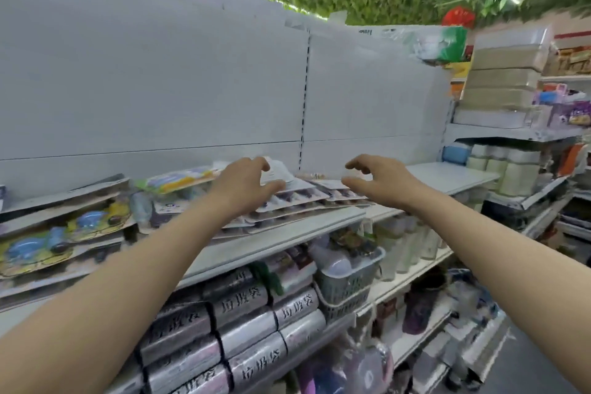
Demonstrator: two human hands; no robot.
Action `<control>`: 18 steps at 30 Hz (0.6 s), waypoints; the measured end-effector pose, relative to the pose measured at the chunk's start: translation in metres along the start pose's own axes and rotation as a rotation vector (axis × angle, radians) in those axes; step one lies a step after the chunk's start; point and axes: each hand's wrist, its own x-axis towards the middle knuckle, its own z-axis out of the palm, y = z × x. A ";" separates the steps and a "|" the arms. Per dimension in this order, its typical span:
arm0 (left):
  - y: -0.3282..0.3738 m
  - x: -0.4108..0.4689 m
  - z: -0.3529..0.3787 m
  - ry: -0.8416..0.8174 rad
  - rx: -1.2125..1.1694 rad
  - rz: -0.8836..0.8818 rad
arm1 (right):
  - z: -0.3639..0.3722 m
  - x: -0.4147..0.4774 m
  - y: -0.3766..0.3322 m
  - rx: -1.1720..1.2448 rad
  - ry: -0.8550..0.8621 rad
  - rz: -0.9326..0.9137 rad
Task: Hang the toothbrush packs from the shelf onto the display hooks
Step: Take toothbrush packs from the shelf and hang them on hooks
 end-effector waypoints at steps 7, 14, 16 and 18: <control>0.054 0.057 0.051 0.139 0.055 -0.137 | 0.020 0.084 0.092 0.125 -0.152 -0.112; 0.069 0.086 0.076 0.119 0.194 -0.349 | 0.049 0.136 0.144 0.242 -0.254 -0.142; 0.060 0.091 0.080 0.083 0.309 -0.469 | 0.062 0.143 0.152 0.253 -0.284 -0.138; 0.054 0.094 0.084 0.040 0.384 -0.557 | 0.073 0.147 0.158 0.239 -0.307 -0.138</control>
